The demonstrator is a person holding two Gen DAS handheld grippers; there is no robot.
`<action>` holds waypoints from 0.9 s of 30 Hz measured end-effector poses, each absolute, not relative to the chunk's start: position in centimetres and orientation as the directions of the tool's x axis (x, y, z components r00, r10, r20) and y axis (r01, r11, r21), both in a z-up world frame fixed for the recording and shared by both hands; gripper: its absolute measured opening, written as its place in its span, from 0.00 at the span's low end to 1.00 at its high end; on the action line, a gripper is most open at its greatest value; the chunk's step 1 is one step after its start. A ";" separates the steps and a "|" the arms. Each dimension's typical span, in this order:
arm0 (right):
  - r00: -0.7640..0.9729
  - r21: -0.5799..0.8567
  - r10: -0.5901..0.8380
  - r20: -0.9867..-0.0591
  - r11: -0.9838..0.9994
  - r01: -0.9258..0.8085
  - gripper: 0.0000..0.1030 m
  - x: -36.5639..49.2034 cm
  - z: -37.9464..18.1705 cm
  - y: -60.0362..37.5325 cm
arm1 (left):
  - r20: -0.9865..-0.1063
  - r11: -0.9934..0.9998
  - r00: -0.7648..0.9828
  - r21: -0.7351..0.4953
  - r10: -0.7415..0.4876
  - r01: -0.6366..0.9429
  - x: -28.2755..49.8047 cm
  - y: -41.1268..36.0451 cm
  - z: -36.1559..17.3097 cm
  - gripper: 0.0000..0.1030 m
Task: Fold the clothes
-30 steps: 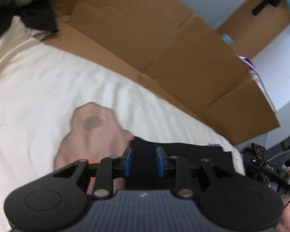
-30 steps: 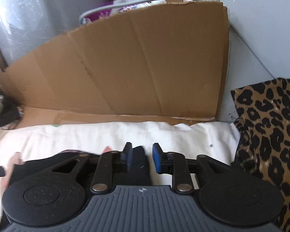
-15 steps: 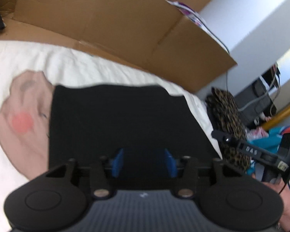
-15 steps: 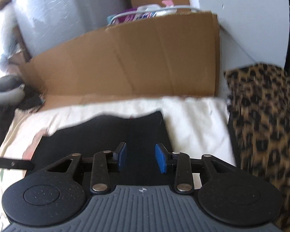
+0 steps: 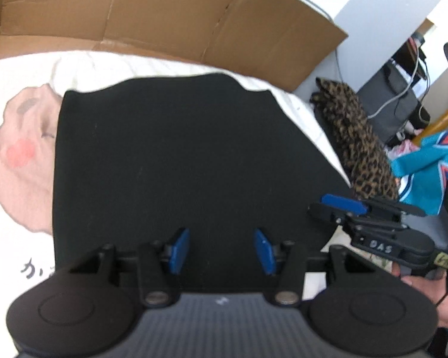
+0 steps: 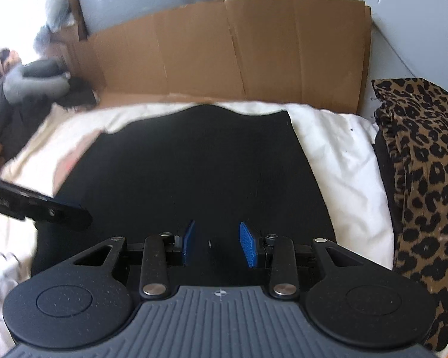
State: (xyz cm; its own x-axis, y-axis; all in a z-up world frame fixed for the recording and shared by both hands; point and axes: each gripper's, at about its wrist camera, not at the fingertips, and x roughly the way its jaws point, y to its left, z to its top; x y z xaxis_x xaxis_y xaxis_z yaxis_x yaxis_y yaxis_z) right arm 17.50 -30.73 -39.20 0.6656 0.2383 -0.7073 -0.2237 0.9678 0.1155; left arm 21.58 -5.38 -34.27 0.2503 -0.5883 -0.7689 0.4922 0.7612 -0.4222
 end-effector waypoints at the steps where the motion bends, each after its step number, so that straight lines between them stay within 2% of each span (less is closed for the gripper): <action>1: 0.661 0.098 0.225 -0.716 0.970 -0.224 0.38 17.3 -39.7 -30.8 | -0.774 0.763 0.245 -0.421 -0.584 0.490 21.6 -5.2 -34.6 0.50; 4: 0.655 0.078 0.179 -0.734 0.981 -0.180 0.38 16.9 -40.9 -32.0 | -0.805 0.783 0.236 -0.387 -0.545 0.488 21.9 -4.9 -35.4 0.50; 6: 0.656 0.059 0.139 -0.742 0.988 -0.143 0.38 16.7 -41.2 -33.1 | -0.821 0.797 0.225 -0.380 -0.525 0.470 22.6 -4.7 -35.9 0.46; 11: 0.652 0.059 0.111 -0.750 0.993 -0.100 0.39 16.3 -41.4 -35.1 | -0.829 0.814 0.250 -0.352 -0.501 0.462 23.4 -3.9 -35.6 0.46; 16: 0.664 0.045 0.070 -0.744 0.998 -0.054 0.39 15.4 -40.3 -36.1 | -0.817 0.816 0.256 -0.380 -0.517 0.436 22.8 -2.6 -34.6 0.46; 23: 0.655 0.154 0.101 -0.749 0.988 0.024 0.39 13.1 -39.5 -38.0 | -0.790 0.752 0.213 -0.408 -0.575 0.517 21.0 -3.6 -33.5 0.46; 27: 0.631 0.223 0.142 -0.763 0.973 0.050 0.39 12.0 -40.0 -37.8 | -0.808 0.741 0.178 -0.395 -0.561 0.542 19.8 -3.8 -34.1 0.45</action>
